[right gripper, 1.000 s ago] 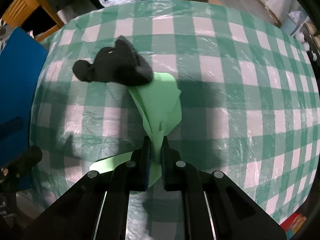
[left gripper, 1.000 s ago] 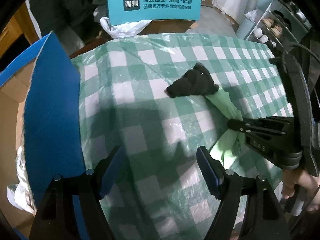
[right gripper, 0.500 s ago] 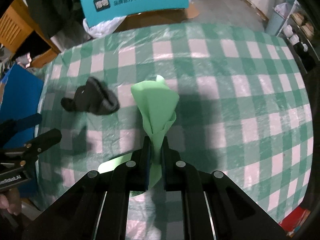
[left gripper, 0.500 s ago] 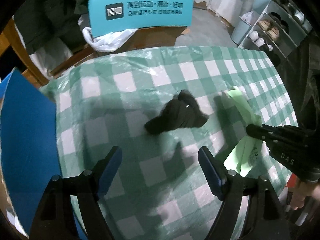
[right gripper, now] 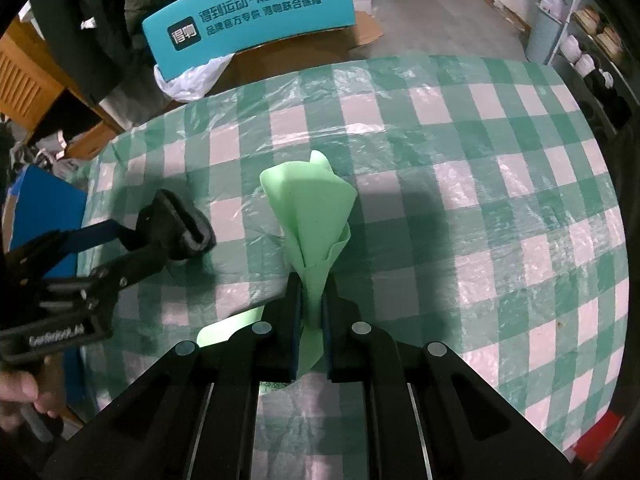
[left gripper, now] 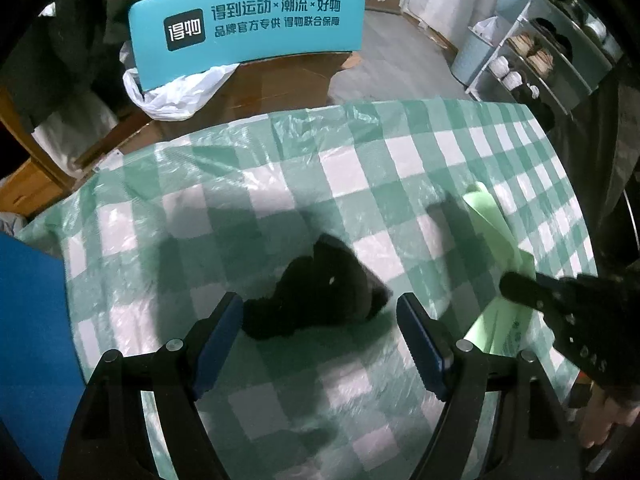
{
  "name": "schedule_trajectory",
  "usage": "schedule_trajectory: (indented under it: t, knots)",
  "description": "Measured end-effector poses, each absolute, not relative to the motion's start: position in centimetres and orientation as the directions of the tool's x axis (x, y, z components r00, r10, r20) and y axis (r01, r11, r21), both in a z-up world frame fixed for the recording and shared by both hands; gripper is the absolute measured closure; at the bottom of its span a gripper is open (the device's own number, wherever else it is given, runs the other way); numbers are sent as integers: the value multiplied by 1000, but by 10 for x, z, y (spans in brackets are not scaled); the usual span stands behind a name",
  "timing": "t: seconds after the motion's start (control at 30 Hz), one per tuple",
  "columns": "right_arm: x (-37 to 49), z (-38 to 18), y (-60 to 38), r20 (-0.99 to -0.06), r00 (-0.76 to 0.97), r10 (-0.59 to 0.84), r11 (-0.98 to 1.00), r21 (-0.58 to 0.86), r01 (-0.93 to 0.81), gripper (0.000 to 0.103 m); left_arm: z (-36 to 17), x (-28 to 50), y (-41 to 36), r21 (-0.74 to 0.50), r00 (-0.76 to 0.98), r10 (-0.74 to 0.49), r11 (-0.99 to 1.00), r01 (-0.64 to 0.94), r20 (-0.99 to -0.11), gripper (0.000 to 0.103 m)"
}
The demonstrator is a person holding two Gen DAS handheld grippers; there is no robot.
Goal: Organize soft objects
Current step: 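Grasp the black sock with the left gripper, then carry the black sock with the left gripper while the right gripper carries the green pad to the box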
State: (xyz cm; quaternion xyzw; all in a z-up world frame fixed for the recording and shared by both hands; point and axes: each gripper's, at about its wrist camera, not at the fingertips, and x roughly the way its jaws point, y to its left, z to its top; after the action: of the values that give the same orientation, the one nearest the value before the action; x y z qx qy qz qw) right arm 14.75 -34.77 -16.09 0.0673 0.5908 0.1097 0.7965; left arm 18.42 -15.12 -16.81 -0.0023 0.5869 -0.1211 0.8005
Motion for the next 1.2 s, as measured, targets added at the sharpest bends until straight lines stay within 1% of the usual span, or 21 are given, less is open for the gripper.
schedule_trajectory:
  t: [0.33, 0.37, 0.4, 0.43, 0.5, 0.63, 0.77, 0.8, 1.2]
  knots:
    - [149, -162, -352, -924, 279, 263, 965, 248, -88, 95, -183, 193, -175, -122, 277, -181, 968, 218, -944, 23]
    - [149, -162, -352, -924, 277, 264, 965, 249, -88, 95, -183, 193, -176, -122, 279, -183, 967, 222, -943, 25]
    - [149, -162, -352, -926, 277, 258, 966, 243, -86, 95, -183, 193, -177, -121, 282, -185, 966, 229, -941, 31]
    - [149, -162, -352, -926, 275, 258, 966, 243, -86, 95, -183, 192, -178, -109, 287, -177, 965, 237, -942, 39]
    - [149, -163, -352, -927, 274, 255, 967, 241, -85, 95, -184, 192, -180, -90, 292, -164, 964, 248, -942, 46]
    - [148, -161, -352, -928, 275, 251, 968, 236, -87, 95, -182, 193, -178, -113, 293, -192, 958, 264, -937, 51]
    - [147, -156, -348, -926, 283, 249, 968, 229, -100, 95, -179, 190, -176, -106, 303, -185, 960, 258, -935, 56]
    - [146, -154, -346, -926, 287, 246, 969, 224, -106, 95, -177, 188, -175, -110, 304, -189, 960, 258, -934, 60]
    - [132, -125, -336, -913, 330, 239, 969, 202, -143, 95, -139, 169, -161, -104, 358, -191, 963, 247, -914, 61]
